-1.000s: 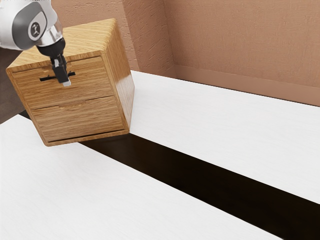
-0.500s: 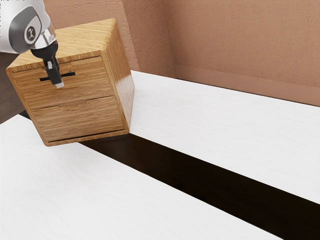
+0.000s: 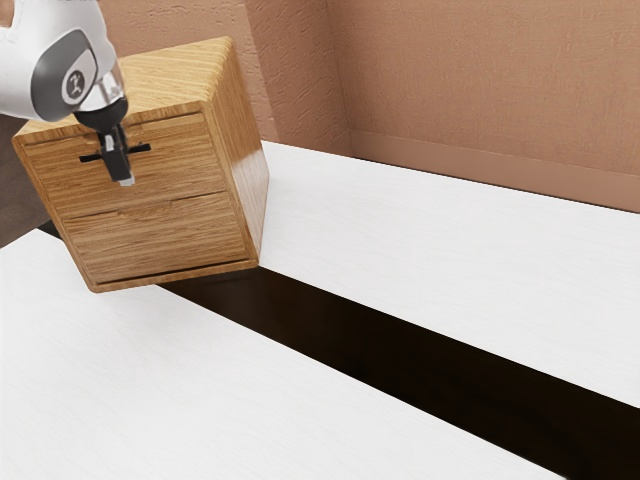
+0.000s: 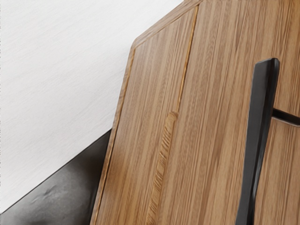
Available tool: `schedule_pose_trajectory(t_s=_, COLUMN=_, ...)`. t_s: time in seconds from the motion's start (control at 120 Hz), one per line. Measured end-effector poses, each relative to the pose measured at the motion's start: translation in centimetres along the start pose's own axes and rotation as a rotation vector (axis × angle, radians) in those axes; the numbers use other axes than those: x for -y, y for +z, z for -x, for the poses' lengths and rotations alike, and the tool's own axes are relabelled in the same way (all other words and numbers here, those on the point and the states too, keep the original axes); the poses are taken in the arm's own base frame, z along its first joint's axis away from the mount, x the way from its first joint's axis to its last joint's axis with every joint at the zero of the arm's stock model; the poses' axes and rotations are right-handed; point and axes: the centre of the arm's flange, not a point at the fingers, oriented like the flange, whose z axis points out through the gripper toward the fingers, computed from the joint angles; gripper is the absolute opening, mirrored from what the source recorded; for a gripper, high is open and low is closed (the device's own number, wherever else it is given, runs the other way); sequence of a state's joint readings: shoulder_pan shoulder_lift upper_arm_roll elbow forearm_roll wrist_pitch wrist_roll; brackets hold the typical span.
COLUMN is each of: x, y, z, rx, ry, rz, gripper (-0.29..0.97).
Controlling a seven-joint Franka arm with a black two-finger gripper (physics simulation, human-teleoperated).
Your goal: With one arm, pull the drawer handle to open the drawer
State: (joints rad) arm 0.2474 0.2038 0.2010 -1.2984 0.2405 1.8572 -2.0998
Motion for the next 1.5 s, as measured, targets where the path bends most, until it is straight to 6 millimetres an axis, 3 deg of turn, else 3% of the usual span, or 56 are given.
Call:
schedule_pose_trajectory(t_s=0.433, x=-0.2, y=2.8, z=-0.5, rx=0.008, ry=-0.005, rz=0.031, gripper=0.68)
schedule_pose_trajectory(t_s=0.883, x=0.7, y=3.8, z=0.4, rx=0.043, ry=-0.013, rz=0.007, gripper=0.68)
schedule_pose_trajectory(t_s=1.333, x=4.6, y=1.4, z=-1.8, rx=0.129, ry=-0.078, rz=-0.075, gripper=0.67)
schedule_pose_trajectory(t_s=1.5, x=5.3, y=-1.0, z=-2.8, rx=0.146, ry=-0.1, rz=-0.076, gripper=0.68)
